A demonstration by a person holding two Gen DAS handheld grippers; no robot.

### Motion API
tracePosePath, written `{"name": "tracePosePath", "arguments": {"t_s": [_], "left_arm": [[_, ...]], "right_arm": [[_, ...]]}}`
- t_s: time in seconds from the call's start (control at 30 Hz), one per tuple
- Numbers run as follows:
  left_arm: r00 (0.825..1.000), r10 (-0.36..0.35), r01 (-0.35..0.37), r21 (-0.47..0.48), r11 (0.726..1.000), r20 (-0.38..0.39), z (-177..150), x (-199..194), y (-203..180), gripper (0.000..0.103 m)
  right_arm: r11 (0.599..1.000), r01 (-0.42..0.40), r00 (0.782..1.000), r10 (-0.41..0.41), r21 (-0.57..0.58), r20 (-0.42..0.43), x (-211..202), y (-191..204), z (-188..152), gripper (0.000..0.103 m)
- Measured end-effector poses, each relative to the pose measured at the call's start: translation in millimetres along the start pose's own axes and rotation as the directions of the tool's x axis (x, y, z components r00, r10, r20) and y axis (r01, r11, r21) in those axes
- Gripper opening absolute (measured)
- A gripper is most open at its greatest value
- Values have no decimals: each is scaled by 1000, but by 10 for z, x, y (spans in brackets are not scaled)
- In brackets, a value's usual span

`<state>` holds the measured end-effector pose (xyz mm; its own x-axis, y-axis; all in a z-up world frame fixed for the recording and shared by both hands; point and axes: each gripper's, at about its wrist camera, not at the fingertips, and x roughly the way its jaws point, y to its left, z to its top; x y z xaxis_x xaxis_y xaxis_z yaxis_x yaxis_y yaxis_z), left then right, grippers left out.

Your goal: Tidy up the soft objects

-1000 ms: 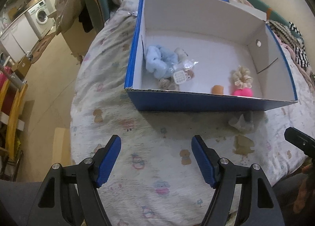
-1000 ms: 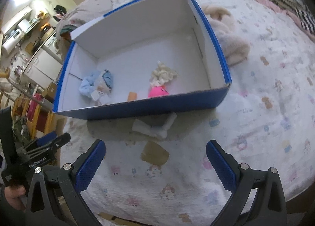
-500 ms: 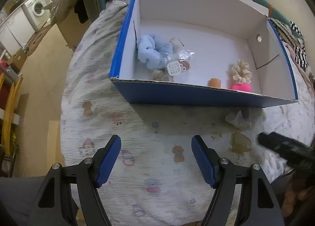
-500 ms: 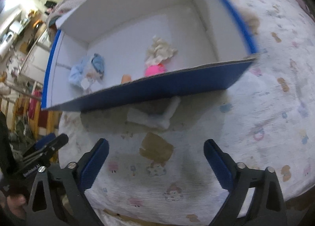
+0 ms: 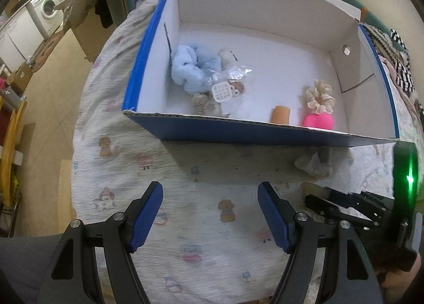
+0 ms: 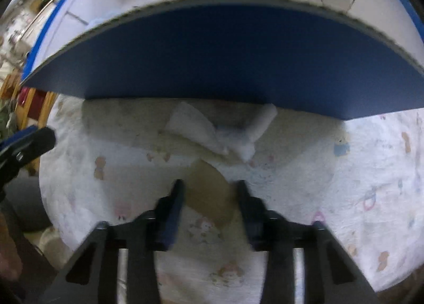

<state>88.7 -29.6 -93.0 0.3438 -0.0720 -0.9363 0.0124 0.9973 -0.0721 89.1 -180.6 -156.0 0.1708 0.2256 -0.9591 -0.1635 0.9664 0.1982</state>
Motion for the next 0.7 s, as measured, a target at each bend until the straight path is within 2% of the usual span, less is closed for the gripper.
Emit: {"name": "tracePosePath", "arguments": {"t_s": [0.07, 0.17, 0.37, 0.47, 0.7], "left_arm": [[1000, -10, 10, 0, 1000, 0, 6, 4, -32, 71], [1000, -4, 4, 17, 1000, 1, 5, 22, -124, 71], [1000, -18, 19, 82, 996, -6, 25, 74, -348, 71], [999, -34, 35, 97, 995, -13, 65, 121, -485, 71], [993, -105, 112, 131, 985, -58, 71, 386, -966, 71]], "right_arm": [[1000, -24, 1000, 25, -15, 14, -66, -20, -43, 11], [998, -47, 998, 48, -30, 46, -187, -39, -123, 6], [996, -91, 990, 91, -2, 110, -433, -150, -226, 5], [993, -109, 983, 100, 49, 153, -618, -392, -258, 5], [980, -114, 969, 73, 163, 236, -881, -754, -322, 5]]}}
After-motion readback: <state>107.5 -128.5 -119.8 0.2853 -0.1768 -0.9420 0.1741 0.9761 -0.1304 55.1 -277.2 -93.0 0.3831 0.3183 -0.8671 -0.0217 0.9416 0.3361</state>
